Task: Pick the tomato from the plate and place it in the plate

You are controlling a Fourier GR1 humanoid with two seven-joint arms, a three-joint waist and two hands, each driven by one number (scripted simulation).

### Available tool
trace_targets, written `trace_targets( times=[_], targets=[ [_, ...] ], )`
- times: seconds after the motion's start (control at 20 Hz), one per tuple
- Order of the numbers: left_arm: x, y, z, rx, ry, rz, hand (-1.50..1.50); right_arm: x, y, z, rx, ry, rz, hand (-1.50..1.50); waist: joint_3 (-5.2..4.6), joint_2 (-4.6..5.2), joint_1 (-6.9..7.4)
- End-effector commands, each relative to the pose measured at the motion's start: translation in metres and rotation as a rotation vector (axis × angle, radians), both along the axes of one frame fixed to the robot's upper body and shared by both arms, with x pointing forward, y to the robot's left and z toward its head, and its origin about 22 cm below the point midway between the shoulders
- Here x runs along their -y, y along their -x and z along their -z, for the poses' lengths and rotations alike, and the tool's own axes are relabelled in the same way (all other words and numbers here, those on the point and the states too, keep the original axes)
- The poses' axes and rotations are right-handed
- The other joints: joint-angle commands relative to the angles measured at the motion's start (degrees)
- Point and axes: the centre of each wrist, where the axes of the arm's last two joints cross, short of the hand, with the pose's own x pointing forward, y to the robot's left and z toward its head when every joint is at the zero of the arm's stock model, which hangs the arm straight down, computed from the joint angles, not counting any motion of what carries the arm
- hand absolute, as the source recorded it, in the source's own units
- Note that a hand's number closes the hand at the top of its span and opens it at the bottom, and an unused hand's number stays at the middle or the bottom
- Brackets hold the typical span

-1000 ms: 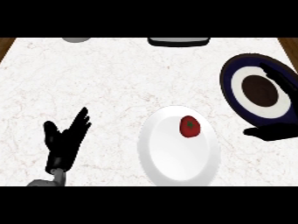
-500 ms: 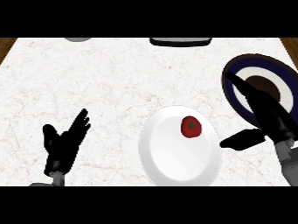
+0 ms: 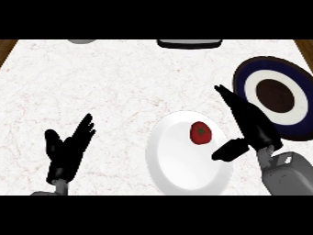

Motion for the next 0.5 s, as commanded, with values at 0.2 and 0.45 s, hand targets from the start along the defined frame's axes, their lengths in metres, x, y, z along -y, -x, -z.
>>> trace_targets(
  times=[0.2,0.45],
  targets=[
    [0.004,-0.009,-0.004,0.011,-0.011,-0.008,0.0,-0.048,0.002,0.026,-0.035,0.009,-0.023,-1.5,0.0,0.04,-0.02],
    [0.005,-0.014,-0.007,0.002,0.0,0.005,0.0,-0.041,0.012,0.035,-0.034,0.081,0.007,-1.5,0.0,0.01,-0.22]
  ],
)
